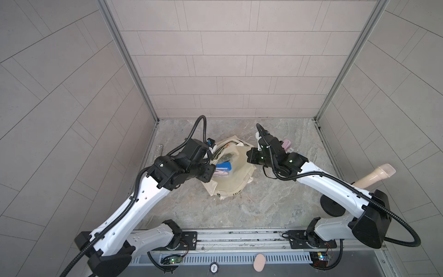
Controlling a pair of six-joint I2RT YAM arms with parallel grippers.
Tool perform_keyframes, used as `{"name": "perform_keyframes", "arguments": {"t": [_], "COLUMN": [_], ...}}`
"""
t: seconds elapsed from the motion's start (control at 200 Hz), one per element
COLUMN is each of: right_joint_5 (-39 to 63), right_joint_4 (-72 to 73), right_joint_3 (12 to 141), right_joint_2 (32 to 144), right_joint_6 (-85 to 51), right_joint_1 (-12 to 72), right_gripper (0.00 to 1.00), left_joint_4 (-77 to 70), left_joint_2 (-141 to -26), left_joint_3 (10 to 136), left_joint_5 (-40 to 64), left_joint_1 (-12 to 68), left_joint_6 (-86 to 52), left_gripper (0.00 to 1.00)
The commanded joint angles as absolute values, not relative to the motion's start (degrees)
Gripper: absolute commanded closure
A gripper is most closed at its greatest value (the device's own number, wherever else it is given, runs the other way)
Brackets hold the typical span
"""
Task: Take out the compass set from the canvas bag
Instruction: Adjust the canvas bag at the center of the board.
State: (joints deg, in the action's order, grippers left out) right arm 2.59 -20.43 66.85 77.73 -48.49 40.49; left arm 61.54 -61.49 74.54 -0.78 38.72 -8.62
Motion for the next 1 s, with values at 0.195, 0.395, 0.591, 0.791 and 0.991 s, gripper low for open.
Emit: {"name": "perform_keyframes", "arguments": {"t": [0.195,0.395,0.591,0.791,0.991], "right_joint_5": [2.03,2.1,1.49,0.02,-0.37], "right_joint_4": [-19.81,-18.98,-20.77,-24.96,-26.45], "right_joint_3": [67.26,65.47,64.74,64.02,62.44], "right_joint_2": [76.02,75.25,74.81,74.71,73.36], "right_joint_6": [-47.74,-48.19,-46.22,-42.53,-40.85], "right_joint_1": [40.17,40.17,39.9,39.99,39.99], "right_gripper": [1.0,1.0,1.0,1.0,0.99], "left_joint_4": [58.81,57.29,56.7,57.35,54.56], "left_joint_2": [-64.89,-70.05,-72.04,-72.51,-72.62], "left_joint_3": [73.79,75.02,77.68,80.41,80.26], "left_joint_5": [-3.51,-3.93,-6.51,-15.95,-17.67], "left_joint_1": [38.95,38.94,38.76,38.76,38.76], "left_joint_6": [-12.16,-10.51,-8.41,-6.02,-5.93], "left_gripper": [0.4,0.45,1.0,1.0,1.0]}}
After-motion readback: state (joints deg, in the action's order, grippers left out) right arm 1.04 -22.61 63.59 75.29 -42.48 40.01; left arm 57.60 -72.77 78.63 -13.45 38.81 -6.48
